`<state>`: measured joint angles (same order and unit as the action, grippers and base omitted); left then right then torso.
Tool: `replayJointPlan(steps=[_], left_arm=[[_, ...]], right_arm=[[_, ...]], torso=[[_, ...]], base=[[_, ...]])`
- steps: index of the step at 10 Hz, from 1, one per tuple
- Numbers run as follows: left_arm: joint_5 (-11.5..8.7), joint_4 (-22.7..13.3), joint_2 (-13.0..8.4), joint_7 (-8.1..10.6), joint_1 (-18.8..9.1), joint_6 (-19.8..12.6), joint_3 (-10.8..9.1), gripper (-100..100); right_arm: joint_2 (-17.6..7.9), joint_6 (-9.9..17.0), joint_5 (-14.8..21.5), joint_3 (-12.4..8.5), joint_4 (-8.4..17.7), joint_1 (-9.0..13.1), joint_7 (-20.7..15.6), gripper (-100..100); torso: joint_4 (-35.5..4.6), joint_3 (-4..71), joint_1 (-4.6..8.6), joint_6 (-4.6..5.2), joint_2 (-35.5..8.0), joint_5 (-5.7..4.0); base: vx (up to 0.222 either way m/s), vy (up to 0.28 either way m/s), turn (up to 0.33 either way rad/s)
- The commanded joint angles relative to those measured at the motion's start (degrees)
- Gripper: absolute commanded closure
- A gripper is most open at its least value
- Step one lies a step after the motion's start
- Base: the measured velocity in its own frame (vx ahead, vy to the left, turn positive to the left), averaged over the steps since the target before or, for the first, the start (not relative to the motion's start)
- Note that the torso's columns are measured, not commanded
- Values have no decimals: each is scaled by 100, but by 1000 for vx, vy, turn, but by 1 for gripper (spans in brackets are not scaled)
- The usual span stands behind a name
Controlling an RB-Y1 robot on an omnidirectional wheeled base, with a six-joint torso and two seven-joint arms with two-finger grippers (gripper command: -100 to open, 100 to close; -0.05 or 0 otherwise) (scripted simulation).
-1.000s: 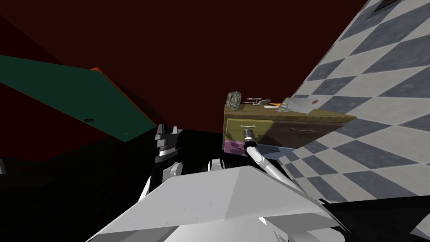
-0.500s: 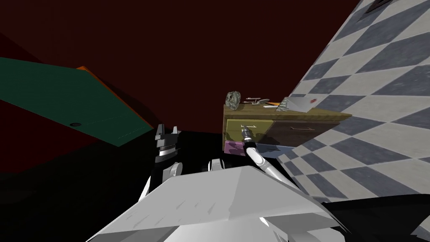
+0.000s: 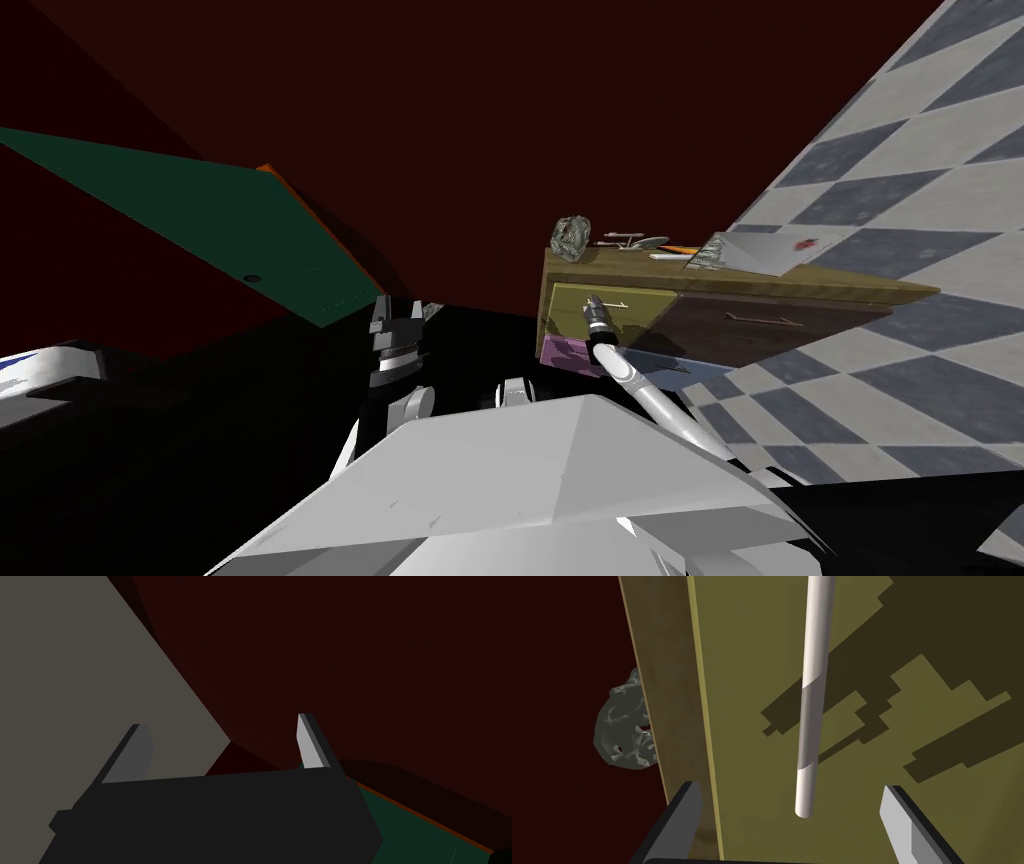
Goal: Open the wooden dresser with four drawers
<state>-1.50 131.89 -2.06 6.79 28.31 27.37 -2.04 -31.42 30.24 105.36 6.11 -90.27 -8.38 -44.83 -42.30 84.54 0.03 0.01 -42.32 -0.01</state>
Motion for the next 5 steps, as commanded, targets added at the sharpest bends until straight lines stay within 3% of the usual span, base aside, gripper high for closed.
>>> replayJointPlan(steps=[1,3,5], left_arm=[[0,0,0,0,1,0,-1,0],[0,1,0,0,3,1,-1,0],[0,1,-1,0,2,1,-1,0]], right_arm=[[56,16,56,94,-140,-89,-21,100],[145,70,217,333,-355,-221,-16,100],[190,98,297,453,-463,-287,-14,100]], torso=[[4,9,0,4,15,0],[8,17,2,0,27,-1],[1,3,-3,-4,3,1]], base=[[23,-10,-235],[61,-17,-234],[41,-19,-99]])
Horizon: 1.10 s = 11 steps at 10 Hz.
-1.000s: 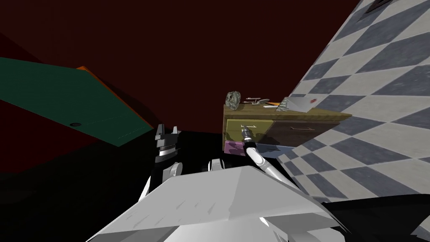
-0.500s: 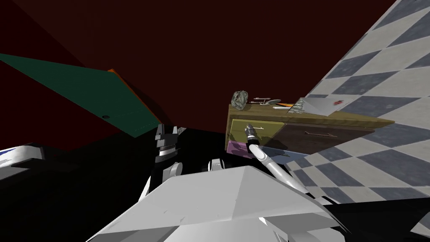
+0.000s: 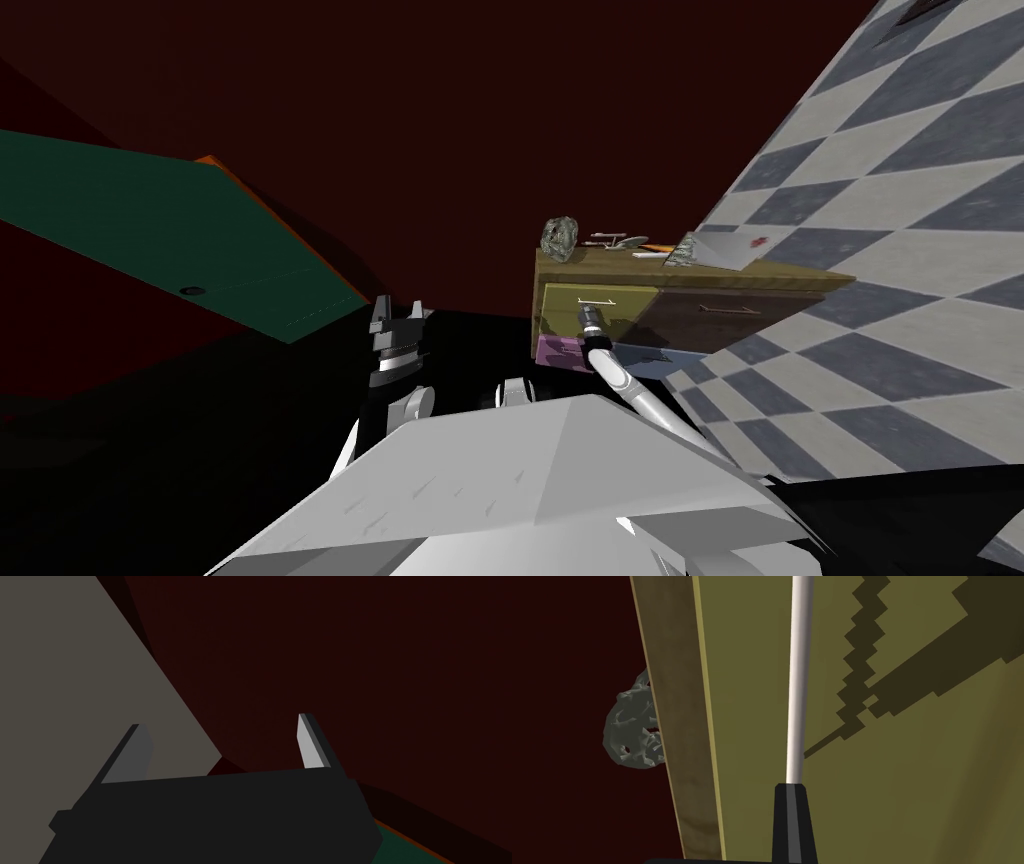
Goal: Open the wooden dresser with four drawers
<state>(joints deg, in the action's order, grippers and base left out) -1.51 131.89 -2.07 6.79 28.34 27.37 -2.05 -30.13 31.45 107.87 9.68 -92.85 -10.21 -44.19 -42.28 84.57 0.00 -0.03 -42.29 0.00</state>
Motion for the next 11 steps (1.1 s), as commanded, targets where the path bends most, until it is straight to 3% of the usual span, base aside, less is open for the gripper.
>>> replayJointPlan(steps=[1,2,3,4,5,6,11], left_arm=[[0,0,0,0,0,0,0,0],[0,0,0,0,-1,0,0,0],[0,0,0,0,-1,0,0,0],[0,-1,0,0,-1,0,0,0],[0,0,0,0,0,0,0,0],[0,0,0,0,0,0,0,0],[0,-1,1,0,-3,-1,1,0]], right_arm=[[49,-7,30,61,-122,-60,-52,100],[99,-41,-124,58,-139,32,77,-100],[82,-17,-46,69,-145,-25,0,-100],[-11,-178,-193,-50,-151,67,-10,-100],[33,-102,-141,-6,-153,33,-7,-100],[26,-128,-154,-18,-154,40,-15,100],[-7,-190,-153,17,-261,-25,5,100]], torso=[[-3,-7,0,4,-9,0],[-4,-9,-3,1,-12,1],[-4,-9,17,2,-13,-3],[-2,-5,4,4,-6,-3],[3,8,-16,3,17,5],[4,6,-13,3,10,4],[-24,-23,-14,7,-37,14]], base=[[18,-9,-33],[-9,-73,40],[-7,-49,15],[53,8,-32],[34,6,-8],[0,0,0],[-151,52,-46]])
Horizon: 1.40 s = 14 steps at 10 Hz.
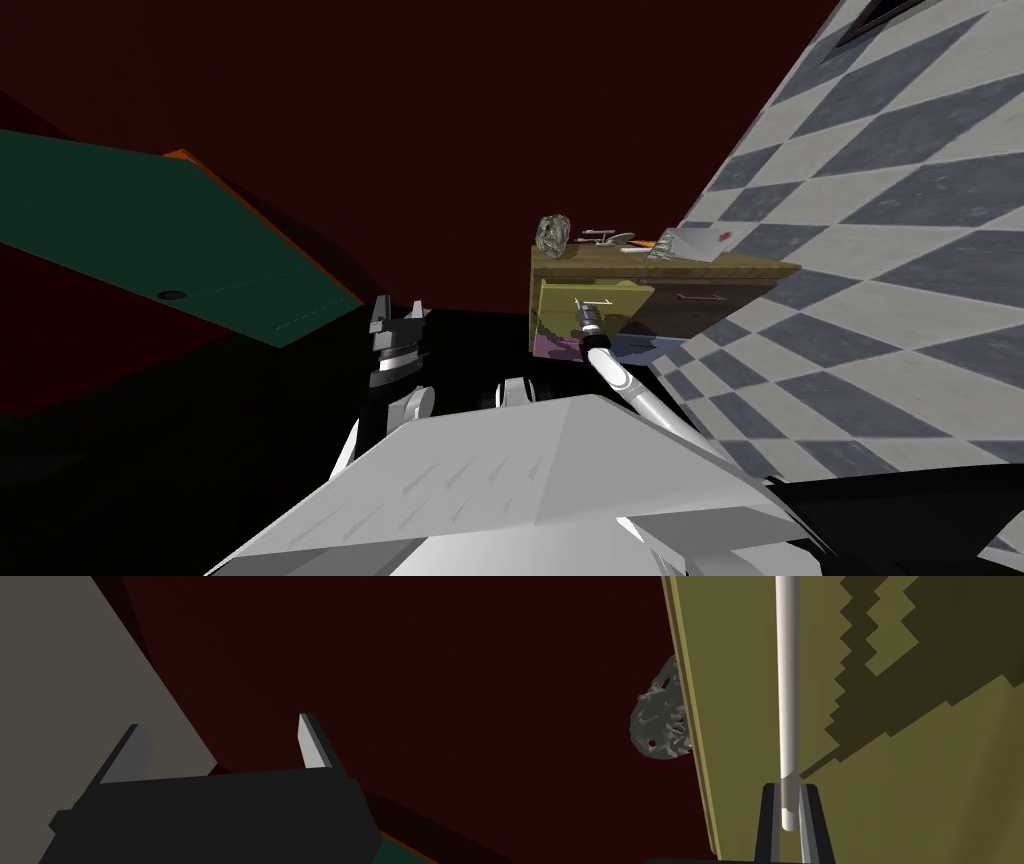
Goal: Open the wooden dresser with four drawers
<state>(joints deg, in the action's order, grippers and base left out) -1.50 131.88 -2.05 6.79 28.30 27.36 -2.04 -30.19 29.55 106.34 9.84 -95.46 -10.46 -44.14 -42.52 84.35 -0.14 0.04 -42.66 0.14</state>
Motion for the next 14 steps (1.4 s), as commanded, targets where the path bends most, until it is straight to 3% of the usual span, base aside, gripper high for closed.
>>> replayJointPlan(steps=[1,5,6,7,14], left_arm=[[0,0,-1,0,1,0,0,0],[0,0,0,0,0,0,0,0],[0,0,0,0,0,0,0,0],[0,0,0,0,1,0,0,0],[0,1,0,0,3,1,-1,0]], right_arm=[[1,-21,16,32,-60,-50,4,100],[-12,-31,59,60,-238,-107,12,100],[-9,-54,41,61,-184,-113,8,100],[-124,-288,-119,-33,-277,-97,-19,-100],[-548,-1050,-669,-415,-638,51,-98,-100]], torso=[[1,25,9,-3,40,4],[1,3,2,3,5,-1],[-3,0,-7,1,-2,4],[-1,20,0,-5,33,7],[21,18,15,-6,31,-14]], base=[[-118,22,-39],[-186,49,-47],[-102,34,-17],[-4,40,-167],[27,65,-122]])
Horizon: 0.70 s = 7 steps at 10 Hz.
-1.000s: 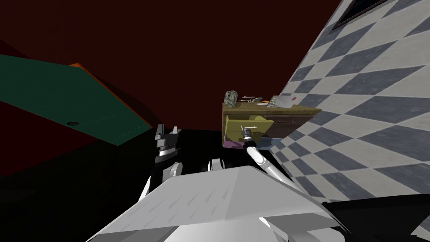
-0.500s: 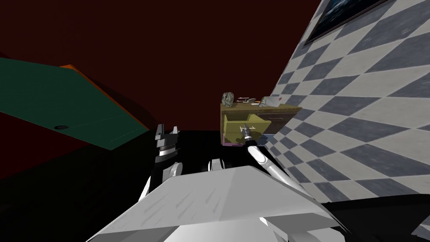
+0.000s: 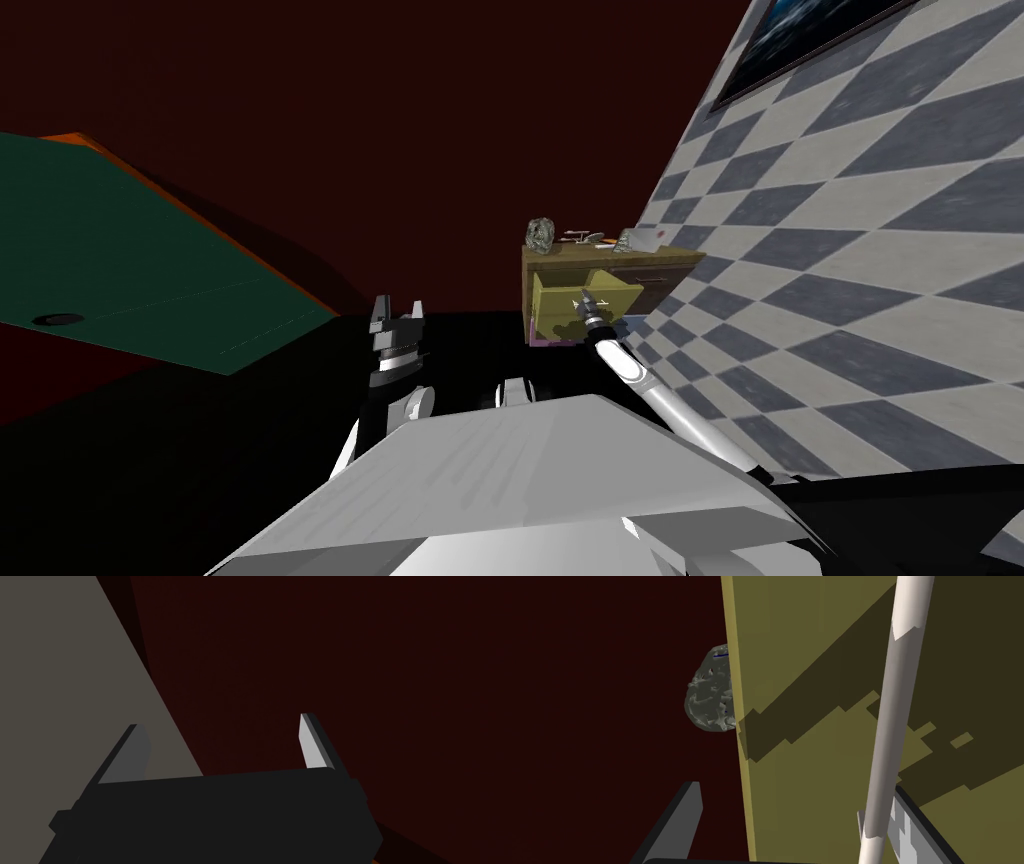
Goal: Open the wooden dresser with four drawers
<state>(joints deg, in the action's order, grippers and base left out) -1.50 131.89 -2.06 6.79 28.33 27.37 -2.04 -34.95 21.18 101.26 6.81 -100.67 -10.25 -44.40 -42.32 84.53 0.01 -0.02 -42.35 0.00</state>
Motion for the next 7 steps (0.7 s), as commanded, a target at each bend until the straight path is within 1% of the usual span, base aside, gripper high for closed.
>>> replayJointPlan(steps=[1,2,3,7], left_arm=[[0,0,0,0,0,0,0,0],[0,0,0,0,0,0,0,0],[0,0,0,0,0,0,0,0],[0,0,-1,0,-1,0,0,0]], right_arm=[[-133,-322,-238,-166,-169,51,-84,-100],[-101,-246,-188,-119,-119,22,-53,-100],[-105,-280,-202,-130,-121,20,-68,0],[-103,-284,-202,-122,-106,7,-68,0]], torso=[[0,0,-1,2,0,1],[-12,-3,-5,6,-8,10],[-9,-6,-3,-3,-11,6],[-1,2,-4,2,2,3]], base=[[9,58,-135],[6,24,-36],[0,0,0],[0,0,0]])
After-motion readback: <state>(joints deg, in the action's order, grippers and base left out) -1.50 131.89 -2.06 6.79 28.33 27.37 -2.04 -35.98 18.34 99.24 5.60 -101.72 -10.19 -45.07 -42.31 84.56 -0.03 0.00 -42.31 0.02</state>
